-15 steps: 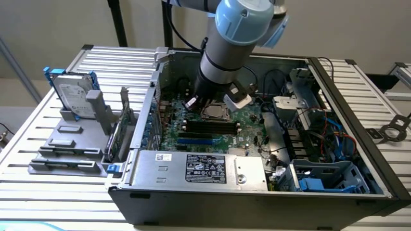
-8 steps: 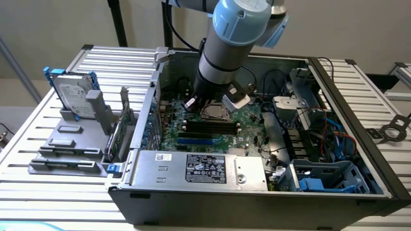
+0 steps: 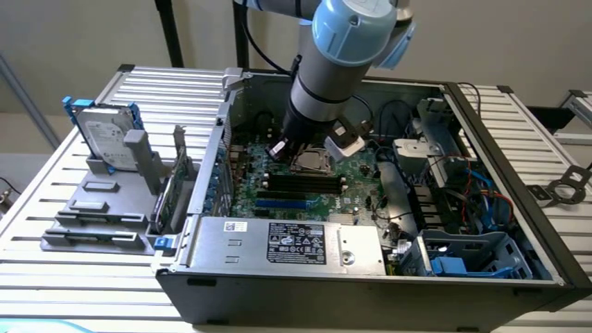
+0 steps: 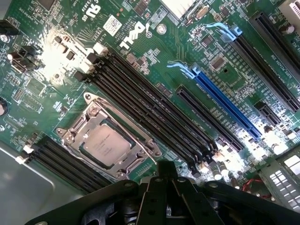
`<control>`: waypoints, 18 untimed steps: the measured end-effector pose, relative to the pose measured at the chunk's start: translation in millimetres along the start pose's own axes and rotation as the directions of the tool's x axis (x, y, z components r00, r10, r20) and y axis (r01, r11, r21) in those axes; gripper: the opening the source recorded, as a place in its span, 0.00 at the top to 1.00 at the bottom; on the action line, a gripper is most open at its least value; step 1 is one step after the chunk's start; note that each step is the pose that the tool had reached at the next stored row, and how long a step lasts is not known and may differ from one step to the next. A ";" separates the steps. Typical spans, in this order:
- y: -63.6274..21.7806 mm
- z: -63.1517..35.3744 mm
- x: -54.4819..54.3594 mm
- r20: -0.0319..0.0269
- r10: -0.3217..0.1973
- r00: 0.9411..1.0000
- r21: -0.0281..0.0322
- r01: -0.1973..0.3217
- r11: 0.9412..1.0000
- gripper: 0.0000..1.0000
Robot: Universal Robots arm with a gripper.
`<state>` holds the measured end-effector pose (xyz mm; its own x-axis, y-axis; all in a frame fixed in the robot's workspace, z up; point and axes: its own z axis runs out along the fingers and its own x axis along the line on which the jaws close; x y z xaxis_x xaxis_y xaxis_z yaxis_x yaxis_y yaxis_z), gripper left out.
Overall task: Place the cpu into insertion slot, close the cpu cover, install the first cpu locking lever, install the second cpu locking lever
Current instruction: 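Install the second cpu locking lever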
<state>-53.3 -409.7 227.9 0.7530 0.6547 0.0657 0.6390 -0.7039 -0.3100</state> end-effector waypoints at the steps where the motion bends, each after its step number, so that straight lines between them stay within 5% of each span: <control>1: 0.4 -0.1 0.6 0.000 0.000 1.000 0.000 0.000 1.000 0.89; 13: -3.7 9.4 6.9 0.001 -0.001 1.000 -0.001 0.001 1.000 0.89; 18: -4.8 -0.7 5.6 0.003 -0.002 1.000 0.001 0.002 1.000 0.89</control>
<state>-52.0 -402.8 230.4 0.7514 0.6568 0.0634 0.6403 -0.7025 -0.3106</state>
